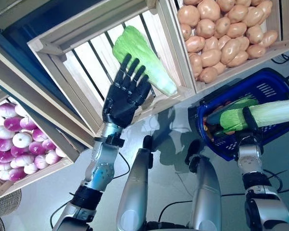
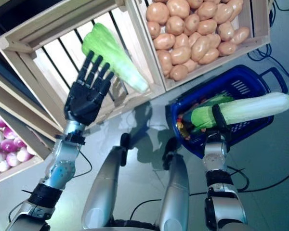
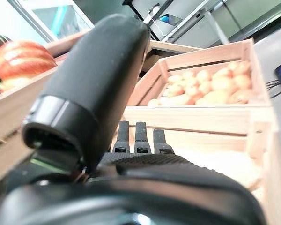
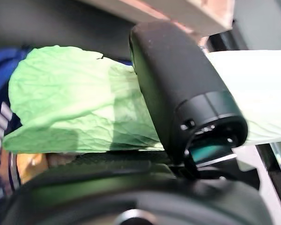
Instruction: Put vegetables into the basket
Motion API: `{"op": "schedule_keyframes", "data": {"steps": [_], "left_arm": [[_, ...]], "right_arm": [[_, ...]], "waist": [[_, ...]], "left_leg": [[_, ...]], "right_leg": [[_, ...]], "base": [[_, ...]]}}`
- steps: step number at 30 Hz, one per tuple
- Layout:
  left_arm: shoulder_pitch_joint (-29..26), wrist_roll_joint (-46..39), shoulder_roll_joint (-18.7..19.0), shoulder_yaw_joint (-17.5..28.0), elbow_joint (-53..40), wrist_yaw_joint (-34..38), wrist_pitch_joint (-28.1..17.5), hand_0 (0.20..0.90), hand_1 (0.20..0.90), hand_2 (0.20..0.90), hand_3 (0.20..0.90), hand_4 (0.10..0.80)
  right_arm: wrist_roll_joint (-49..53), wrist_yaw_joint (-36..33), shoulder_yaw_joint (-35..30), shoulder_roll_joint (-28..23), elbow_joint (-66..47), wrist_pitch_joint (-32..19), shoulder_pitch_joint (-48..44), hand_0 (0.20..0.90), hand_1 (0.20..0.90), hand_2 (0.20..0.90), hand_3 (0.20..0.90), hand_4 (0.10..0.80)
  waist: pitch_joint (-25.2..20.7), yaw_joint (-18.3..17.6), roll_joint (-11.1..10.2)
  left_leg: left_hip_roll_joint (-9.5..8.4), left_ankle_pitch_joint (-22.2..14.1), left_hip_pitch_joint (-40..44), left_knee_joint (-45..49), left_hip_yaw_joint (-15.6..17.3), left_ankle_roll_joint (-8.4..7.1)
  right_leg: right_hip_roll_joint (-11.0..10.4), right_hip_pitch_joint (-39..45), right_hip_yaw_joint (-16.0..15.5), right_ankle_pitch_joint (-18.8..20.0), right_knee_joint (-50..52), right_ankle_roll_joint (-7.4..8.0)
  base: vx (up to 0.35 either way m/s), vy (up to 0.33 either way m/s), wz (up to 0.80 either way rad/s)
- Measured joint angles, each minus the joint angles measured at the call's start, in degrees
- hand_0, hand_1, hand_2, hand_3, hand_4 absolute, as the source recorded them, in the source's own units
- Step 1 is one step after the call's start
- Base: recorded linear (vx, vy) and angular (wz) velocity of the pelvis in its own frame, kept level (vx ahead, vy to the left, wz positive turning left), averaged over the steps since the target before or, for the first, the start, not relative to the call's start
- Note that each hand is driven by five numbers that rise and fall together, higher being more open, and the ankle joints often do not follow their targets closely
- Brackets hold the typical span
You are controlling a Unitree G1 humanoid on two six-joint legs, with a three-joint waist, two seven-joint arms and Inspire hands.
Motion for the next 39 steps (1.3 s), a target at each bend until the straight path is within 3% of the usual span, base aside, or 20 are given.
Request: {"op": "schedule_keyframes", "data": {"steps": [6,14,19,24,30,32,33,34,35,36,39], "left_arm": [[-2.7,2.2,0.0,0.6,-0.4,0.6,0.0,0.900,0.900,0.900,0.900,0.800],[-3.0,2.5,0.1,0.7,-0.8,0.9,0.5,0.900,0.900,0.900,0.900,0.800],[-2.8,2.5,0.2,0.7,-1.8,1.3,0.5,0.900,0.900,0.900,0.900,0.800],[-2.9,3.8,0.7,0.6,-2.1,2.3,0.5,0.900,0.900,0.900,0.900,0.800],[-3.0,3.7,2.2,0.6,-2.5,2.7,0.5,0.900,0.900,0.900,0.900,0.800],[-3.0,3.6,2.4,0.6,-2.3,2.7,0.5,0.900,0.900,0.900,0.900,0.800],[-3.2,3.6,2.5,0.6,-2.4,2.6,0.5,0.900,0.900,0.900,0.900,0.800],[-3.2,3.5,2.6,0.6,-2.4,2.6,0.5,0.900,0.900,0.900,0.900,0.800],[-3.3,3.2,2.6,0.6,-2.4,2.6,0.5,0.900,0.900,0.900,0.900,0.800],[-3.4,3.2,2.6,0.6,-2.4,2.6,0.5,0.900,0.900,0.900,0.900,0.800],[-3.7,3.1,2.7,0.6,-1.9,2.4,0.5,0.900,0.900,0.900,0.900,0.800]], "right_arm": [[-6.8,-5.7,2.3,-0.3,4.9,4.9,-0.8,0.300,0.300,0.300,0.300,0.400],[-12.2,-6.2,2.4,-2.4,14.7,12.6,-1.0,0.300,0.300,0.300,0.300,0.400],[-16.0,-7.1,2.7,-2.6,15.3,12.9,-1.0,0.300,0.300,0.300,0.300,0.400],[-17.8,-13.3,2.6,-3.0,13.8,12.9,-2.1,0.300,0.300,0.300,0.300,0.400],[-17.8,-13.6,3.0,-3.9,13.6,12.7,-4.2,0.309,0.309,0.309,0.309,0.406],[-17.4,-14.3,3.8,-4.1,13.6,12.2,-4.8,0.364,0.364,0.364,0.364,0.442],[-17.4,-15.4,3.9,-4.1,12.8,11.3,-5.4,0.472,0.472,0.472,0.472,0.515],[-17.4,-15.7,3.9,-4.1,12.4,10.9,-5.7,0.514,0.514,0.514,0.514,0.543],[-17.4,-16.1,3.9,-4.1,11.1,9.8,-6.2,0.756,0.756,0.756,0.756,0.704],[-17.4,-16.6,3.9,-4.1,10.1,8.8,-6.9,0.900,0.900,0.900,0.900,0.800],[-17.5,-17.6,4.1,-4.6,9.4,8.4,-9.0,0.900,0.900,0.900,0.900,0.800]], "waist": [[0.0,0.2,-0.1],[0.1,1.2,-0.2],[0.2,1.3,-0.7],[0.4,1.2,-1.3],[0.1,1.1,-1.6],[0.1,1.1,-1.6],[0.1,1.1,-1.6],[0.1,1.1,-1.6],[0.1,1.1,-1.6],[0.1,1.0,-1.6],[0.1,1.0,-1.6]], "left_leg": [[0.01,-2.3,-1.7,5.6,-1.8,-0.34],[-0.17,-2.7,-2.2,7.2,-2.7,-0.14],[-0.18,-2.6,-2.6,7.5,-3.9,0.05],[-0.12,-2.5,-3.2,6.7,-4.2,0.04],[0.26,-1.8,-3.5,3.5,-4.5,-0.01],[0.36,-2.1,-3.6,3.4,-4.5,0.02],[0.38,-2.1,-3.6,3.2,-4.3,0.10],[0.39,-2.2,-3.6,3.2,-4.2,0.15],[0.41,-2.4,-3.6,3.2,-4.1,0.22],[0.40,-2.5,-3.6,3.2,-4.0,0.30],[0.37,-2.7,-3.5,3.2,-3.7,0.45]], "right_leg": [[0.6,-0.9,0.0,-1.6,4.0,-0.26],[1.2,-0.5,-0.1,-1.4,3.9,0.02],[2.6,0.0,0.1,-1.1,3.0,0.41],[3.3,0.0,0.2,-1.2,2.2,0.53],[4.2,0.2,-0.2,-0.3,-1.6,0.73],[4.2,0.3,-0.3,-0.2,-1.7,0.44],[4.2,0.3,-0.3,-0.1,-1.8,0.63],[4.1,0.2,-0.3,-0.1,-1.7,0.63],[4.1,0.2,-0.3,-0.2,-1.8,0.61],[4.0,0.2,-0.2,-0.2,-1.8,0.58],[3.9,0.2,0.0,-0.6,-1.7,0.49]], "base": [[0.008,-0.038,-0.02],[-0.003,-0.029,-0.02],[-0.018,-0.054,0.04],[0.019,-0.048,0.01],[-0.011,-0.030,0.01],[0.000,0.000,0.00],[0.000,0.000,0.00],[0.016,0.014,-0.03],[0.079,0.022,-0.03],[0.104,0.035,-0.04],[0.019,0.036,-0.01]]}}
